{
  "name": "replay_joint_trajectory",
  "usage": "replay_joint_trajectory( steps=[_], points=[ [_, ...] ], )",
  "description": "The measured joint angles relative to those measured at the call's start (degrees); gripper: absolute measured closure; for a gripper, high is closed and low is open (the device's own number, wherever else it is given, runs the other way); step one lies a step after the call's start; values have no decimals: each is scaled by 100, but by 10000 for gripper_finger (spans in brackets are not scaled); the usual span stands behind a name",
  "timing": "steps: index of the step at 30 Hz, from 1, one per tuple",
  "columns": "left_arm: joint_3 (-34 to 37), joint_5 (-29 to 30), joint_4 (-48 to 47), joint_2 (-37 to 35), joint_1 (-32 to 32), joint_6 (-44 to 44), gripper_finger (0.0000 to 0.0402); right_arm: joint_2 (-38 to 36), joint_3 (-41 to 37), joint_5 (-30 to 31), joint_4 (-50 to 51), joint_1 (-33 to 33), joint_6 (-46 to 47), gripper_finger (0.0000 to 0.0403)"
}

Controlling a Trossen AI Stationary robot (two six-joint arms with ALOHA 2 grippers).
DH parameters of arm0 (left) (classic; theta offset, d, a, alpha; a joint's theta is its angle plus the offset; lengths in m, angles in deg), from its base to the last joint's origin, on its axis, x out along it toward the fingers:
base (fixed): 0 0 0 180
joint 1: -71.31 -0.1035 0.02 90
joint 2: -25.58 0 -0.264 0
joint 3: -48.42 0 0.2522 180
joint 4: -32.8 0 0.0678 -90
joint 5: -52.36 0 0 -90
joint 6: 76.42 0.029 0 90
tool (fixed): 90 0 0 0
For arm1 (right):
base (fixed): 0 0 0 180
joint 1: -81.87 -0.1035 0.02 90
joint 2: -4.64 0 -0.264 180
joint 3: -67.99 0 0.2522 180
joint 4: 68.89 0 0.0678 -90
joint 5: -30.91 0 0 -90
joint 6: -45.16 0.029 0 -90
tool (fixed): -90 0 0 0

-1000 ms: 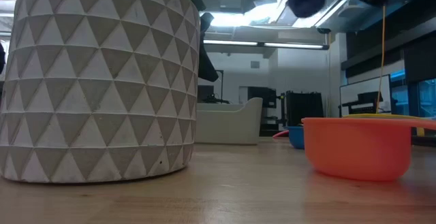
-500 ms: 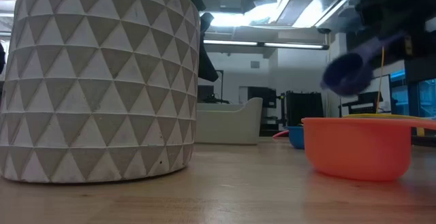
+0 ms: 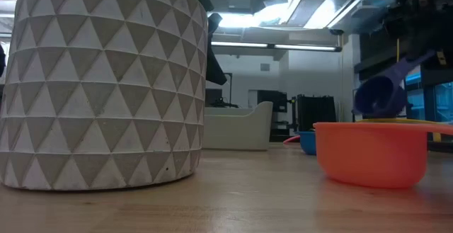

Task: Nest measuring cups in basket
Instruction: Stack the violet measuring cup on top of the the yellow measuring cup

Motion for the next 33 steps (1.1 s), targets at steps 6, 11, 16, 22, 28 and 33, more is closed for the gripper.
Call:
replay_joint_trajectory(
  steps=[6, 11, 16, 22, 28, 33],
  points=[
    [0, 0, 1, 0, -2, -2, 388, 7, -132, 151, -61, 0, 9, 393],
    [0, 0, 1, 0, -2, -7, 391, 4, -132, 206, -94, 0, 2, 393],
    [0, 0, 1, 0, 0, -7, 400, 2, -132, 158, -95, 0, 35, 390],
    [0, 0, 1, 0, 0, -9, 393, 4, -132, 141, -95, 0, 42, 377],
    [0, 0, 1, 0, 0, -9, 386, 7, -132, 140, -93, 0, 39, 375],
    [0, 0, 1, 0, 0, -9, 393, 7, -132, 128, -93, 0, 42, 373]
  ],
)
